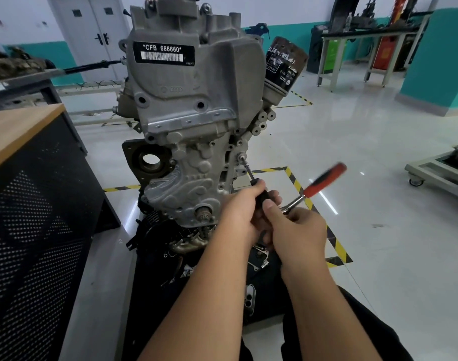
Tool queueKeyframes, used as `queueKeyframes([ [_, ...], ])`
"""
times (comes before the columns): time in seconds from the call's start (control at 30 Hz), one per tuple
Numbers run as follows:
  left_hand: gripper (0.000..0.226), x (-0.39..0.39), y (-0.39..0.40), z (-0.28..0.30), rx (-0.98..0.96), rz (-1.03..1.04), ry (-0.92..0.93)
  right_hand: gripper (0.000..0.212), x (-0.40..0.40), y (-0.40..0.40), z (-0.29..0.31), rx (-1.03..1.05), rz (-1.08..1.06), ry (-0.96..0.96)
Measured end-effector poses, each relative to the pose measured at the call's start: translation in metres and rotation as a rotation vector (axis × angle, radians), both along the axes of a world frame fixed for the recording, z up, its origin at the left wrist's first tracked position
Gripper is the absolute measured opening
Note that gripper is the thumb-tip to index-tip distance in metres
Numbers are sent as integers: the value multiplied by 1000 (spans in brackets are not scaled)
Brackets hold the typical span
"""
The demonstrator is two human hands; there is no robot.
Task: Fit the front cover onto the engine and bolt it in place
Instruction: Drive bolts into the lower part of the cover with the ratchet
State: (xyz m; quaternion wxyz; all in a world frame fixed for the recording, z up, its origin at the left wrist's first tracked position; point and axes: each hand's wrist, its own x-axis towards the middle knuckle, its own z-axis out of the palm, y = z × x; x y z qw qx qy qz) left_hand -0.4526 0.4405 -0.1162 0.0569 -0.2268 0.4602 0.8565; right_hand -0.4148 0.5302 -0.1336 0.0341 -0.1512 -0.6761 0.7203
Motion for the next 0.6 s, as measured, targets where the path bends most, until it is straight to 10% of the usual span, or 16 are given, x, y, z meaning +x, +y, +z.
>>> queueKeyframes([
  [0.07,24,1,-3,3,36,-42,-33,12,4,-1,10,-909,204,-255],
  [0.13,36,0,-5,3,8,-37,-61,16,5,3,10,-1207,230,-365],
  [0.27,18,1,0,4,-10,9,-53,24,4,0,5,14,50,-63],
  [0.33,20,0,2,3,-9,19,-24,29,6,-5,3,36,-9,46],
  [0.5,37,0,-6,0,-2,-54,-29,25,5,9,12,-1279,241,-417],
  [0.6,16,1,-2,2,-59,-7,4,21,1,13,8,-316,164,-218],
])
